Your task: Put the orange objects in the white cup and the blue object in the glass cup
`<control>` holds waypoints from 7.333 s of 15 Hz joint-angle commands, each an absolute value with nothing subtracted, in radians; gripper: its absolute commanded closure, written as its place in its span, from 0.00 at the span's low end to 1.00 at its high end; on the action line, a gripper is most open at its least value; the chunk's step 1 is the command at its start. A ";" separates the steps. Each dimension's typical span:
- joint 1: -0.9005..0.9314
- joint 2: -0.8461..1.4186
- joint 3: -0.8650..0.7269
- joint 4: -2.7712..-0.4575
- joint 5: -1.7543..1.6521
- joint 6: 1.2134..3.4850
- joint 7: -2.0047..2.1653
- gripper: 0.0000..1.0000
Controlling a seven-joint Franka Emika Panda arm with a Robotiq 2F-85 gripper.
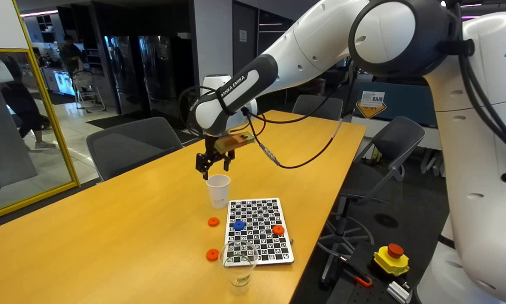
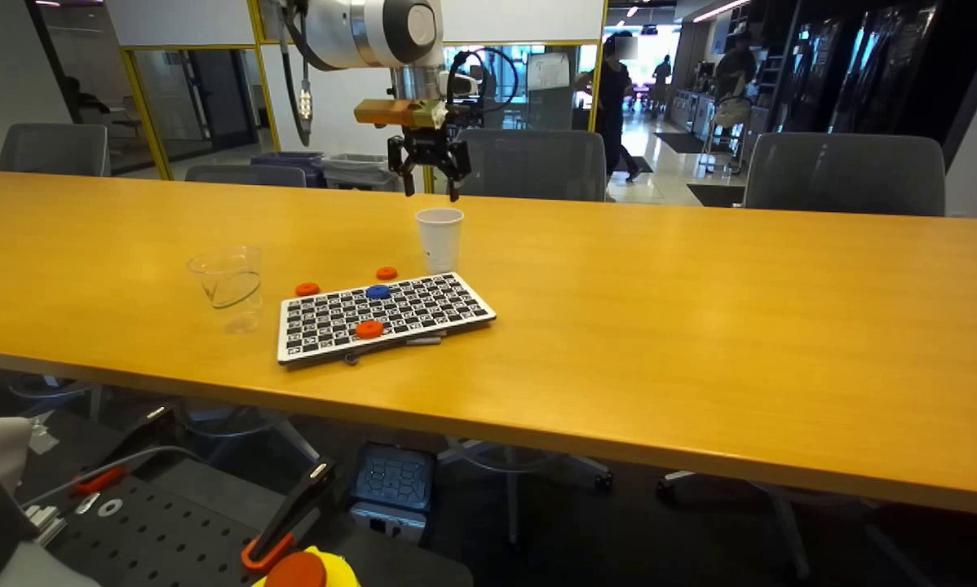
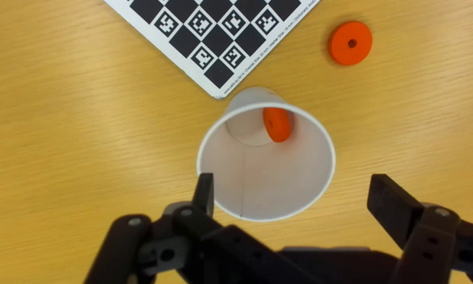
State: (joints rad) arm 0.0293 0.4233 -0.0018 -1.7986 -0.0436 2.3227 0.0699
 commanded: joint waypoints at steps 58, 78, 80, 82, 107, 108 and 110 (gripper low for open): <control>0.123 0.532 0.032 -1.970 -0.037 2.566 0.194 0.75; 0.120 0.327 -0.032 -1.913 -0.164 2.435 0.205 0.76; 0.108 0.361 -0.041 -1.870 -0.155 2.404 0.201 0.76; 0.096 0.386 -0.045 -1.837 -0.148 2.380 0.192 0.76; 0.149 0.215 -0.029 -2.147 -0.155 2.328 0.444 0.00; 0.145 0.213 -0.025 -2.172 -0.152 2.347 0.442 0.00; 0.141 0.224 -0.022 -2.207 -0.153 2.398 0.429 0.00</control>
State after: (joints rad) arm 0.1490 0.2557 -0.0310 -2.1257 -0.1449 2.3194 0.4185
